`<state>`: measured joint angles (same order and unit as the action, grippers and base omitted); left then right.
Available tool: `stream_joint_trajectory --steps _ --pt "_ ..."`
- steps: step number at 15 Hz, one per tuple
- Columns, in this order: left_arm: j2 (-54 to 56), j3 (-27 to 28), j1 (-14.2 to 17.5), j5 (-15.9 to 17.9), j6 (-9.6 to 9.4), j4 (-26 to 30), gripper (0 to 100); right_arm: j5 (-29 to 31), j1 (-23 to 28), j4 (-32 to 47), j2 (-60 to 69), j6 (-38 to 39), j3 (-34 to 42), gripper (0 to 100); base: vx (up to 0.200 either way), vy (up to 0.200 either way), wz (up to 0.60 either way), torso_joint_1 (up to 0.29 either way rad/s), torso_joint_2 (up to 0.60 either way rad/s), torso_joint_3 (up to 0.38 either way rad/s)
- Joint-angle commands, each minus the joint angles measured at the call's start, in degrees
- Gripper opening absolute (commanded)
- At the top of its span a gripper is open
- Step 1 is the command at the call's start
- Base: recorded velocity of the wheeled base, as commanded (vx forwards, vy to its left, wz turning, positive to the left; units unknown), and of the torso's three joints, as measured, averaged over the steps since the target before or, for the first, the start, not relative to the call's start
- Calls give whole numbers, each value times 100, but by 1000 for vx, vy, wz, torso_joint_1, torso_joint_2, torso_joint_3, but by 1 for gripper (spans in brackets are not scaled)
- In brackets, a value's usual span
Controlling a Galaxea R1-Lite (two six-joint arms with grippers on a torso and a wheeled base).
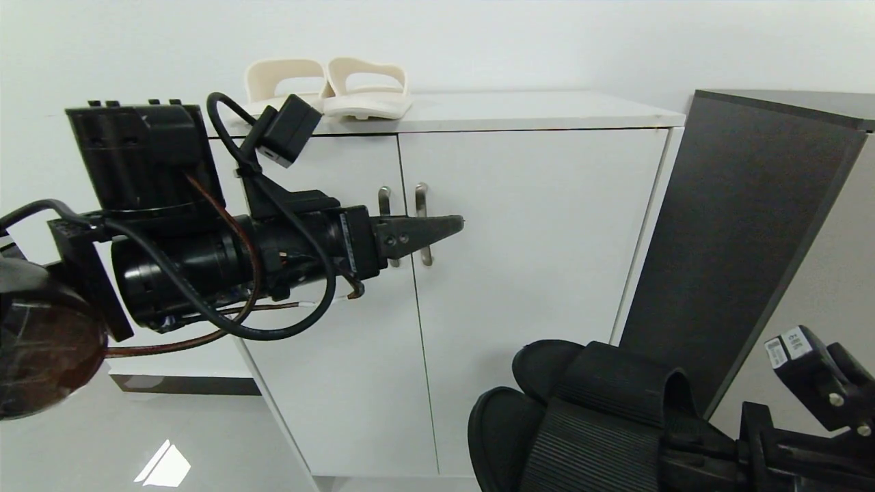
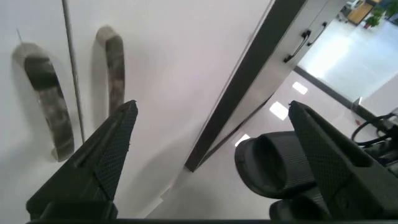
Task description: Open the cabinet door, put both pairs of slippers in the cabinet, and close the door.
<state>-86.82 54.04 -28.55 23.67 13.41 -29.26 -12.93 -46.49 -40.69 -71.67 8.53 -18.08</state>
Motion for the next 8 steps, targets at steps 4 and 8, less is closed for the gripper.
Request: stream_joint_trajectory --steps 4,8 --pt "-397 221 157 -12 -14 -1 100 1 0 0 -23 -1 -3 0 0 0 0 0 0 0" --pt "-608 397 227 -12 -5 -1 100 1 0 -9 -23 -1 -11 0 0 0 0 0 0 0"
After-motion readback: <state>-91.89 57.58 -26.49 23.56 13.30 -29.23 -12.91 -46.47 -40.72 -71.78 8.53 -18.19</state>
